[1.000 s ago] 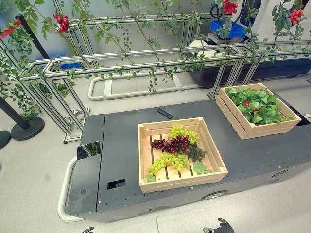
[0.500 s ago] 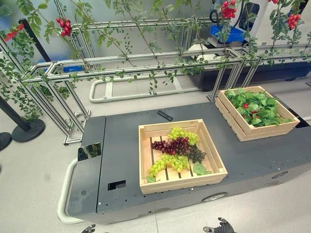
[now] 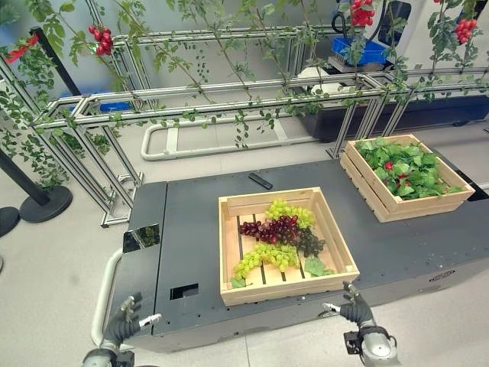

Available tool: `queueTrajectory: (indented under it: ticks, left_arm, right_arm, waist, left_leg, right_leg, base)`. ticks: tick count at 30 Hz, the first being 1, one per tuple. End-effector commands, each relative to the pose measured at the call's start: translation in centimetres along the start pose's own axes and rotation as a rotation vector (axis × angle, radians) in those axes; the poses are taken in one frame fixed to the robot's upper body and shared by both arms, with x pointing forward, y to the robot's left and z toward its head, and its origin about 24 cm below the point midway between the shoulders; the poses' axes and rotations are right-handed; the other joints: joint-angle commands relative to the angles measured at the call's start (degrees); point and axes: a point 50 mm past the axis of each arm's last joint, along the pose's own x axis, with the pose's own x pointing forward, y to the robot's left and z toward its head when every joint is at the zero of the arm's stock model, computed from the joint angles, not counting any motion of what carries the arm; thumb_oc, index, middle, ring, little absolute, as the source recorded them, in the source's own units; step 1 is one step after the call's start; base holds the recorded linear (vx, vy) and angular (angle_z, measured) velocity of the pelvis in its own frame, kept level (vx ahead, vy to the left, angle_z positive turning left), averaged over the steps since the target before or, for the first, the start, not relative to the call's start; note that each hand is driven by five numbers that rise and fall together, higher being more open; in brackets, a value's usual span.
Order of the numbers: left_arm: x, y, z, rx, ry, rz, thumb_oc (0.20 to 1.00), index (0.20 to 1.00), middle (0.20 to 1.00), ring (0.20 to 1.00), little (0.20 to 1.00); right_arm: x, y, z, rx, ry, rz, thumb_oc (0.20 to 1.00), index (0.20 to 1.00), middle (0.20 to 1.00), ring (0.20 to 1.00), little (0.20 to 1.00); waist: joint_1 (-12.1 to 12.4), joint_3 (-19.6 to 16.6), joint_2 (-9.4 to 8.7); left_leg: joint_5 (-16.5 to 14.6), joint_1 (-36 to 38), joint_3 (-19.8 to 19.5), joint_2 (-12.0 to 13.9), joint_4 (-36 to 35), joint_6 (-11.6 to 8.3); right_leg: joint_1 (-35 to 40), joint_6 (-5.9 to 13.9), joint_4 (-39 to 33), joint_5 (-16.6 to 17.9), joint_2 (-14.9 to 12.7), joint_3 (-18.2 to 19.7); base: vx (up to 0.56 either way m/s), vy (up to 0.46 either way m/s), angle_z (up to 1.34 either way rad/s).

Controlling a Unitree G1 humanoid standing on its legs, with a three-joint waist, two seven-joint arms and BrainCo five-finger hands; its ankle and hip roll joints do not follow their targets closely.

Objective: Pick up the fruits from the basket on one side to the basket on the other side

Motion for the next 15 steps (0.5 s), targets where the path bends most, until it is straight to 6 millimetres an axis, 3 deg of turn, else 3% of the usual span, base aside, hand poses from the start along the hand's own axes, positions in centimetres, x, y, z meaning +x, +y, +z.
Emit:
queueTrajectory:
  ticks: [1,9,15]
  left_arm:
    - [0.5,2.1,3.0,-0.025,-0.146,0.071,1.000,1.000,1.000,1.000,1.000]
    - [0.4,2.6,6.2,-0.046,-0.293,0.097,1.000,1.000,1.000,1.000,1.000]
    - [0.3,2.5,6.8,-0.040,-0.314,0.080,1.000,1.000,1.000,1.000,1.000]
  right_arm:
    - [0.3,-1.8,4.0,-0.028,-0.187,-0.020,1.000,1.000,1.000,1.000,1.000]
    - [-0.2,-3.8,8.3,-0.050,-0.365,-0.068,1.000,1.000,1.000,1.000,1.000]
    - [-0.4,-4.1,10.4,-0.081,-0.440,-0.038,1.000,1.000,1.000,1.000,1.000]
  waist:
    - [0.5,-1.2,-2.79]
    - [0.4,-1.5,-2.99]
    - [0.5,-1.5,-3.08]
  left_leg:
    - [-2.0,-0.4,1.3,-0.2,1.4,-2.03]
    - [-2.1,0.0,1.6,-0.1,1.2,-2.12]
    - [-2.0,0.1,1.9,-0.1,1.1,-2.11]
  right_leg:
    - [0.2,4.52,0.6,1.1,-4.3,0.4]
    - [0.5,4.40,0.6,0.9,-4.2,0.3]
    - [0.5,4.37,0.6,1.0,-4.3,0.4]
  base:
    - [0.00,0.000,0.00]
    - [0.00,0.000,0.00]
    - [0.00,0.000,0.00]
